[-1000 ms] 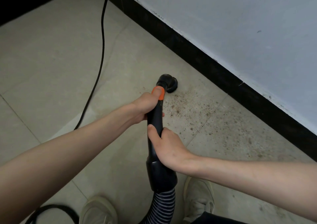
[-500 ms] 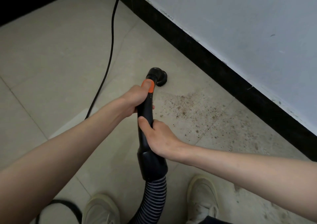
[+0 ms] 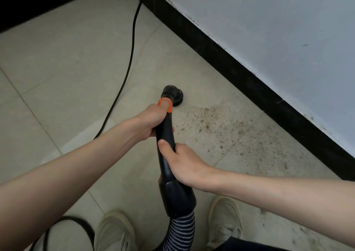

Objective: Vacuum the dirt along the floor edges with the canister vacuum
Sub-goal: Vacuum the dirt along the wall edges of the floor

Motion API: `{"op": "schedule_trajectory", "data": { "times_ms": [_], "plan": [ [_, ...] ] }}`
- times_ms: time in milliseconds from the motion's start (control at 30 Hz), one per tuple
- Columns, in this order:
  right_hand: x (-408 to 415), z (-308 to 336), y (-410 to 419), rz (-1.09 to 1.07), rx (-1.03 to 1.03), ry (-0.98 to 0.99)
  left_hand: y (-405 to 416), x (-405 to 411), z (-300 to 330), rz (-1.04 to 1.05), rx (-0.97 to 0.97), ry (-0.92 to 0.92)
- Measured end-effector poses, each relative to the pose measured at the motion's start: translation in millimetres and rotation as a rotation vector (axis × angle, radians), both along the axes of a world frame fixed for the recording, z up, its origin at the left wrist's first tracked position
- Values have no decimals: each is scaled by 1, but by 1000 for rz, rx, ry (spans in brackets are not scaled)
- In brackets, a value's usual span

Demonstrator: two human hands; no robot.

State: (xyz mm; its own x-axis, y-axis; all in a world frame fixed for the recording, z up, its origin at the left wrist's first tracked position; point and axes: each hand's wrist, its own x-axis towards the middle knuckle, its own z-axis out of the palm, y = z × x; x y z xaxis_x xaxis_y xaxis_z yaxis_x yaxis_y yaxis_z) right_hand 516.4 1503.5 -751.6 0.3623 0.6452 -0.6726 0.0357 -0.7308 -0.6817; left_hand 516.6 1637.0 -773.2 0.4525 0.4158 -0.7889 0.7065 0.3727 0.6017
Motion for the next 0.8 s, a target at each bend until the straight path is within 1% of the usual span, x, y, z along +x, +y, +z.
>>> {"op": "schedule_trajectory", "data": {
  "times_ms": [100,267,433,633,800],
  "plan": [
    [0,0,-4,-14,1,4,-8,2,1,2,23,3],
    [-2,3,8,56,34,34,2,-10,2,72,110,22],
    [-9,10,18,112,28,63,14,-25,2,131,72,50],
    [-8,16,-2,6,-66,1,-8,-8,6,-15,-6,15],
    [-3,14,-25,-137,-126,-30,-38,18,3,-170,-40,-10]
  ]
}}
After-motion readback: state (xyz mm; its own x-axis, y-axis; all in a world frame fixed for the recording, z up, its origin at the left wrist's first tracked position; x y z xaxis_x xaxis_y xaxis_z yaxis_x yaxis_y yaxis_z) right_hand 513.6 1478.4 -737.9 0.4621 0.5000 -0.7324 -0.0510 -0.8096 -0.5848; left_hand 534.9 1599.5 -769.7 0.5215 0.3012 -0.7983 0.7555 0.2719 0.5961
